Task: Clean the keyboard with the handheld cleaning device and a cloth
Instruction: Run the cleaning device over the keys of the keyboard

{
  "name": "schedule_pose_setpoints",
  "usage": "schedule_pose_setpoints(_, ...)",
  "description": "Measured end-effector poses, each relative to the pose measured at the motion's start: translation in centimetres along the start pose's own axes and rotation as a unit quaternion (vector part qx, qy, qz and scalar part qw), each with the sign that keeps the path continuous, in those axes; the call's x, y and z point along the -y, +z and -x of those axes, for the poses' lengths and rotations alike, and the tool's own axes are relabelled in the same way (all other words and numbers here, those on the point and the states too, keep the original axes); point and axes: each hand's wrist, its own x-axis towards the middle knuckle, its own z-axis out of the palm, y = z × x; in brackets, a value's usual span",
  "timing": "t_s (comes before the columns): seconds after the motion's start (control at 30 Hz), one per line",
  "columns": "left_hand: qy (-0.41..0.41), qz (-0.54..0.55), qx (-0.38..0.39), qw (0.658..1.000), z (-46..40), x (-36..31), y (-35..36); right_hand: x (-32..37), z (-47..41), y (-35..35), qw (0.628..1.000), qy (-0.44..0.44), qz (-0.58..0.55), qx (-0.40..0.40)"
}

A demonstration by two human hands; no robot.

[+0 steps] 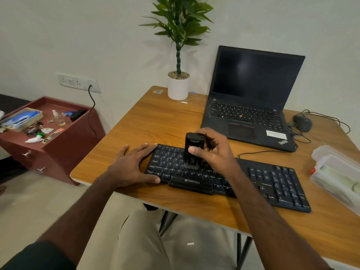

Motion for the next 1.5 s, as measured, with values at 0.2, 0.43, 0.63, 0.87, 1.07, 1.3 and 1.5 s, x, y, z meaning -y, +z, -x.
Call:
schedule_pose_setpoints(0.2,0.000,0.007,0.003,1.000,0.0,0.0,-0.1,-0.6,0.7,-2.0,0.999,0.022,0.032,0.019)
schedule_pose_setpoints(0.43,-0.002,0.010,0.000,1.000,0.0,0.0,0.0,0.1,0.5,-5.1,1.000,0.010,0.022,0.002)
schedule_pose_setpoints(0.63,0.003,0.005,-0.006,1.000,-0.1,0.1,0.1,-0.1,1.1,-1.6,1.000,0.008,0.004,0.009)
schedule_pose_setpoints(0.87,0.000,0.006,-0.004,1.000,-0.2,0.2,0.1,-0.6,2.8,-6.4,0.997,0.021,0.071,0.018)
schedule_pose_setpoints(1.07,0.001,0.011,-0.008,1.000,-0.2,0.2,0.2,0.5,2.1,-6.4,0.998,-0.010,0.066,-0.011)
schedule_pose_setpoints(1.3,0.008,0.018,-0.018,1.000,-0.3,0.5,0.4,0.0,2.5,-4.5,0.999,0.001,0.042,0.000)
schedule_pose_setpoints(1.5,0.009,0.010,-0.019,1.000,-0.5,0.7,0.5,0.5,2.7,-7.8,0.999,0.001,0.051,-0.002)
